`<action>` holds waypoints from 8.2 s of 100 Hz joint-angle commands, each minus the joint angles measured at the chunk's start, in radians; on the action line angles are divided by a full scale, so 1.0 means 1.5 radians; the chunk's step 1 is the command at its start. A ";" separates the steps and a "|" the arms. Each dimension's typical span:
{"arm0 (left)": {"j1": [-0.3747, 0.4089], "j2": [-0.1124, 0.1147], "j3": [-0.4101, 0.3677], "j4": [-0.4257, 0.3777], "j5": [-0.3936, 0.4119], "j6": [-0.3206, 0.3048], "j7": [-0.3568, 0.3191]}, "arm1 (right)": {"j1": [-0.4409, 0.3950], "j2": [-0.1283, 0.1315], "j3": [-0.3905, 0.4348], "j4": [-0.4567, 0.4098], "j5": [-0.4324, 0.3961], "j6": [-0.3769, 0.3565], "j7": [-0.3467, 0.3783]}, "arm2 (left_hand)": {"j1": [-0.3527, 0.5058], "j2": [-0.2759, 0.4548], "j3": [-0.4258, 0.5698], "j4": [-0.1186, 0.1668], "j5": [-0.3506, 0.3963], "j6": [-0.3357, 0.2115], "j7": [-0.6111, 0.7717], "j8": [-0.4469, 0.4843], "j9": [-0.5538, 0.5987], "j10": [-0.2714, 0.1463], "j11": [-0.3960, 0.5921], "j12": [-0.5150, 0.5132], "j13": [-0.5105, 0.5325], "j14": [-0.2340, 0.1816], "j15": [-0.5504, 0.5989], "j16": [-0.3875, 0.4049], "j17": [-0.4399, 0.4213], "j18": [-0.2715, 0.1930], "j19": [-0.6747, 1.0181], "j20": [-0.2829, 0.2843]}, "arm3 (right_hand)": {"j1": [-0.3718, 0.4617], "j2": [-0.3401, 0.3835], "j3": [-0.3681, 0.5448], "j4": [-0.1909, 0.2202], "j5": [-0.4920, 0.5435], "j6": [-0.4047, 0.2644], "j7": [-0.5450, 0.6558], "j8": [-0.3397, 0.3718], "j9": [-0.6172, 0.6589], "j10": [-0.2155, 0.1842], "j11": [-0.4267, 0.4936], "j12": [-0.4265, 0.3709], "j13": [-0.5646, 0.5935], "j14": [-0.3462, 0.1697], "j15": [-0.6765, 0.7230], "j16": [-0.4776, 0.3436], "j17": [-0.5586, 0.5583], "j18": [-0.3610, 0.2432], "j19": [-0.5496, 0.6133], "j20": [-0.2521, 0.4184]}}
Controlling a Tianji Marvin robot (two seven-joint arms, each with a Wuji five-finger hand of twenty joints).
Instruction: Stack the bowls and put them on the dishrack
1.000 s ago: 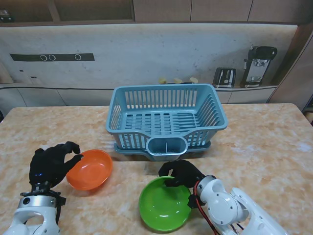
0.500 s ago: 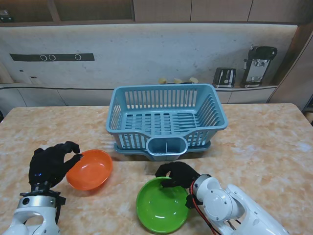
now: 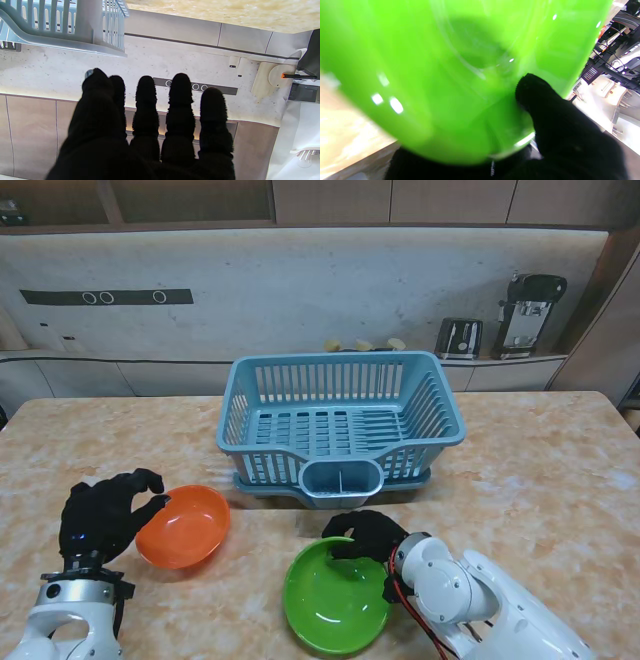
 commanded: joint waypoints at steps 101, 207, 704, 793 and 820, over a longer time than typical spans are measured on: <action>0.002 -0.001 0.002 -0.005 0.002 -0.002 -0.014 | -0.089 0.034 0.097 -0.117 -0.095 0.075 0.134 | 0.002 0.031 -0.008 0.002 0.009 -0.010 -0.007 0.004 0.001 -0.003 -0.014 0.003 -0.002 0.007 -0.004 -0.003 -0.008 0.011 -0.004 0.005 | -0.196 0.146 -0.091 0.064 -0.112 0.190 -0.307 -0.074 -0.127 0.081 -0.192 -0.307 -0.148 0.109 -0.287 -0.176 -0.337 0.177 -0.081 0.019; -0.012 -0.001 -0.038 0.026 -0.062 -0.014 -0.070 | -0.284 0.018 0.288 -0.251 -0.222 0.119 0.069 | -0.039 0.019 0.004 0.018 -0.070 0.052 -0.173 -0.058 -0.130 0.000 -0.127 -0.107 -0.092 -0.025 -0.166 -0.141 -0.054 -0.054 -0.148 -0.064 | -0.187 0.139 -0.087 0.062 -0.050 0.154 -0.273 -0.068 -0.077 0.068 -0.187 -0.304 -0.128 0.115 -0.294 -0.173 -0.351 0.172 -0.094 0.021; -0.072 0.022 0.214 0.023 -0.279 -0.188 -0.202 | -0.296 0.017 0.305 -0.262 -0.219 0.136 0.073 | 0.138 0.009 0.282 0.020 -0.117 0.101 0.056 0.139 0.012 0.048 0.073 0.274 0.237 -0.134 0.309 0.237 0.440 -0.244 0.317 -0.127 | -0.193 0.151 -0.091 0.061 -0.041 0.132 -0.260 -0.059 -0.077 0.066 -0.198 -0.298 -0.123 0.114 -0.293 -0.166 -0.355 0.170 -0.097 0.035; -0.266 0.006 0.360 0.177 -0.304 -0.116 -0.163 | -0.297 0.017 0.309 -0.259 -0.215 0.132 0.070 | 0.138 0.008 0.285 0.008 -0.127 0.105 0.069 0.109 0.000 0.052 0.062 0.242 0.210 -0.123 0.327 0.220 0.435 -0.224 0.304 -0.152 | -0.193 0.151 -0.090 0.061 -0.041 0.132 -0.260 -0.059 -0.077 0.066 -0.198 -0.298 -0.122 0.115 -0.293 -0.166 -0.354 0.170 -0.097 0.035; -0.277 0.008 0.368 0.188 -0.304 -0.113 -0.177 | -0.298 0.017 0.310 -0.259 -0.216 0.132 0.070 | 0.138 0.008 0.276 0.007 -0.128 0.106 0.067 0.095 -0.002 0.053 0.048 0.226 0.199 -0.118 0.329 0.212 0.426 -0.215 0.299 -0.159 | -0.193 0.151 -0.090 0.061 -0.041 0.132 -0.260 -0.060 -0.077 0.066 -0.198 -0.298 -0.122 0.114 -0.293 -0.166 -0.354 0.169 -0.096 0.035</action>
